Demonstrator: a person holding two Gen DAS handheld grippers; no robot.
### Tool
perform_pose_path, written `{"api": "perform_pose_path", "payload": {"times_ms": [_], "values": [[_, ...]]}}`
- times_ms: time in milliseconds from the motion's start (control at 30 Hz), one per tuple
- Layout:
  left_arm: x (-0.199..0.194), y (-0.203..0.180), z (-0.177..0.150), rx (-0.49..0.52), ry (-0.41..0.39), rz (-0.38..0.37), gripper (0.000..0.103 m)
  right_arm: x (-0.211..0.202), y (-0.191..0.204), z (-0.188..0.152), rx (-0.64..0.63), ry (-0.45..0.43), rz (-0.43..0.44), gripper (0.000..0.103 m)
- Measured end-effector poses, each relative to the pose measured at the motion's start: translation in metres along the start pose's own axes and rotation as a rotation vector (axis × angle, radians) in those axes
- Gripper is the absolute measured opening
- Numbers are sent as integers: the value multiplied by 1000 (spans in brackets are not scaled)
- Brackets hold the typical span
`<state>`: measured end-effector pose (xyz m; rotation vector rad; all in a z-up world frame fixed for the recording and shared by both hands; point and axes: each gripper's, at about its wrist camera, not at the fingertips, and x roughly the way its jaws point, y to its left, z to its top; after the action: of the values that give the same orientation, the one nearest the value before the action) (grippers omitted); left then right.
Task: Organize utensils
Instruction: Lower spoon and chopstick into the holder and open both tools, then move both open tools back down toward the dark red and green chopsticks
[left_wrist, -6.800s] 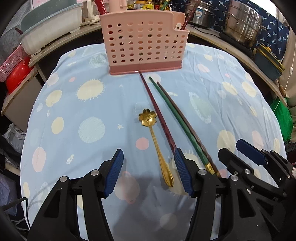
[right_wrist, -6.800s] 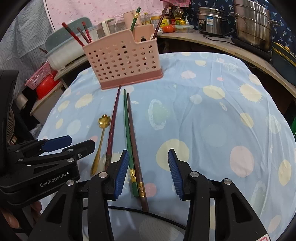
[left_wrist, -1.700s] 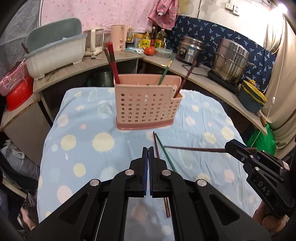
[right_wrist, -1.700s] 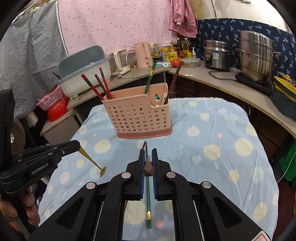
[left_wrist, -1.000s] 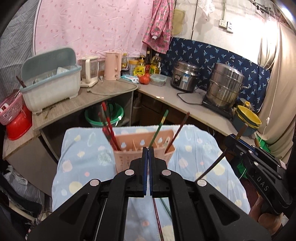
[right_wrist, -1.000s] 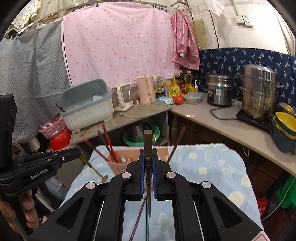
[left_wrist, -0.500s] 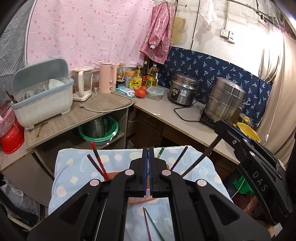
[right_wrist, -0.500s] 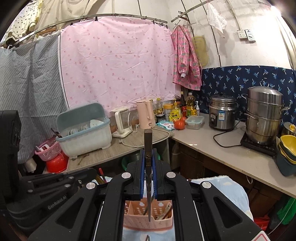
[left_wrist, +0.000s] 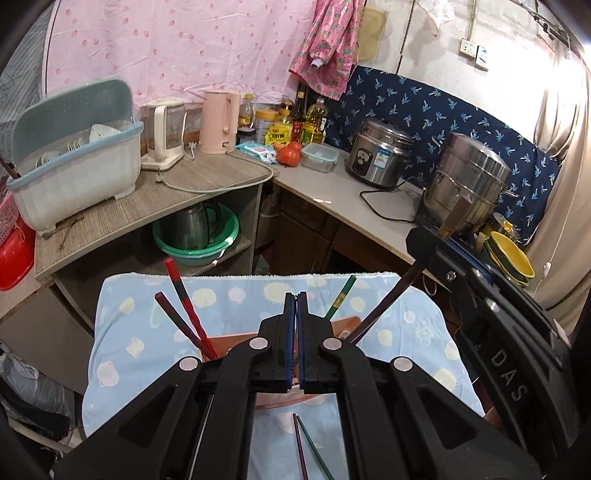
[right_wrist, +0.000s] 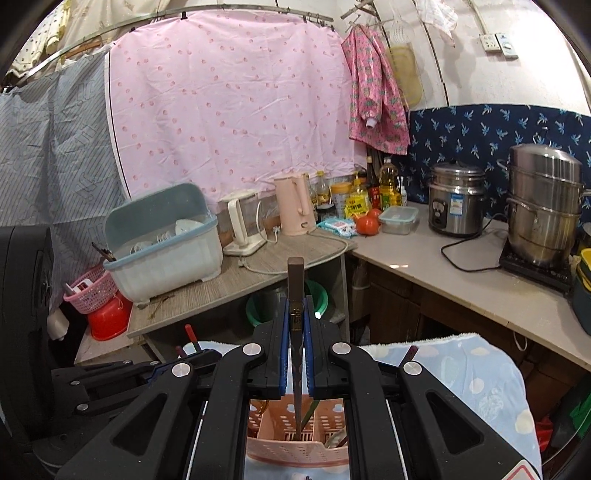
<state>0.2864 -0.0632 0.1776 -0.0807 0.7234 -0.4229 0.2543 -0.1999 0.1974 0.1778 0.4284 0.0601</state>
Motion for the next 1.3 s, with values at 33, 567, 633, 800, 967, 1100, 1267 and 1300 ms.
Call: {"api": "perform_pose_path", "payload": {"times_ms": [33, 567, 633, 800, 967, 1100, 1267, 1300], "values": [[4, 1, -1, -1, 7, 3, 1, 3, 0, -3, 4, 8, -1, 7], [21, 4, -13, 25, -24, 219, 50, 13, -13, -31, 15, 69, -55, 49], [19, 4, -15, 26, -29, 237, 57, 7, -16, -34, 21, 73, -51, 53], [11, 0, -22, 51, -35, 275, 67, -7, -20, -42, 40, 92, -53, 59], [-2, -9, -35, 83, -45, 298, 72, -26, -23, -54, 53, 108, -62, 62], [-14, -18, -44, 111, -54, 313, 73, -43, -23, -65, 63, 112, -64, 62], [-27, -28, -54, 120, -58, 308, 74, -64, -26, -74, 80, 107, -61, 62], [-30, -30, -56, 123, -60, 308, 75, -67, -26, -74, 79, 105, -62, 62]]}}
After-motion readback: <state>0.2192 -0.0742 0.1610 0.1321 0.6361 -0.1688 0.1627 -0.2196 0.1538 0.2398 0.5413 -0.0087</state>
